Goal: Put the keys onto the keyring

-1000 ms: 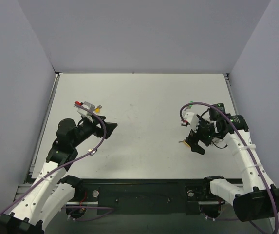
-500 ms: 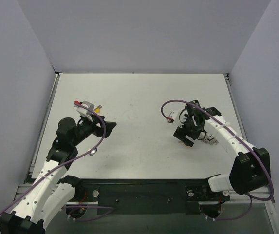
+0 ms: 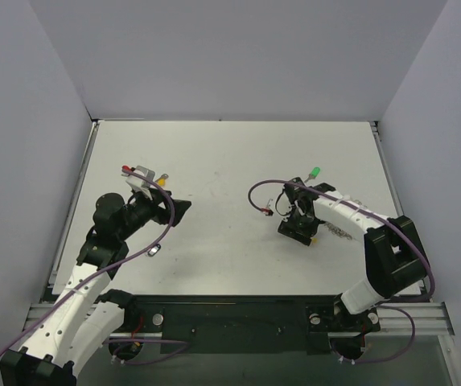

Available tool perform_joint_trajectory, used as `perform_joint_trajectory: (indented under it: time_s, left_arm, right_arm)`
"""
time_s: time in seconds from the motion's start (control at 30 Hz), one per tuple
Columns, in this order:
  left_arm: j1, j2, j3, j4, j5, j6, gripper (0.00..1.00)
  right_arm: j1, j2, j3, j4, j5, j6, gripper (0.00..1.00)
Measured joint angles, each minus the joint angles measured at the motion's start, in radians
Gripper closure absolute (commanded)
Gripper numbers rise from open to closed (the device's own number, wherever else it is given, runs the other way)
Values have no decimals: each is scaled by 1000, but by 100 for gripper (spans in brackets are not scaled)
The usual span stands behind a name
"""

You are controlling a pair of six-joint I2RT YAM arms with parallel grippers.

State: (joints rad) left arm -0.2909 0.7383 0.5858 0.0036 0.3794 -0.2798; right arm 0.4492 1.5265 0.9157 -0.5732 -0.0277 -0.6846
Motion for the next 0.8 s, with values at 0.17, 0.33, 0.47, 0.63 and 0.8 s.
perform_joint_trajectory:
  time_s: [0.17, 0.33, 0.47, 0.63, 0.8]
  left_arm:
    - [6, 3, 0, 0, 0, -1, 12]
    - [6, 4, 0, 1, 2, -2, 12]
    - [6, 5, 0, 1, 4, -4, 12]
    - [6, 5, 0, 1, 4, -5, 12]
    - [6, 5, 0, 1, 8, -5, 12]
  right_arm:
    - [14, 38, -8, 20, 35, 9, 52]
    - [18, 59, -8, 39, 68, 16, 57]
    - [18, 89, -9, 45, 85, 24, 62]
    - [24, 105, -10, 47, 100, 30, 76]
    - [24, 105, -10, 47, 104, 30, 97]
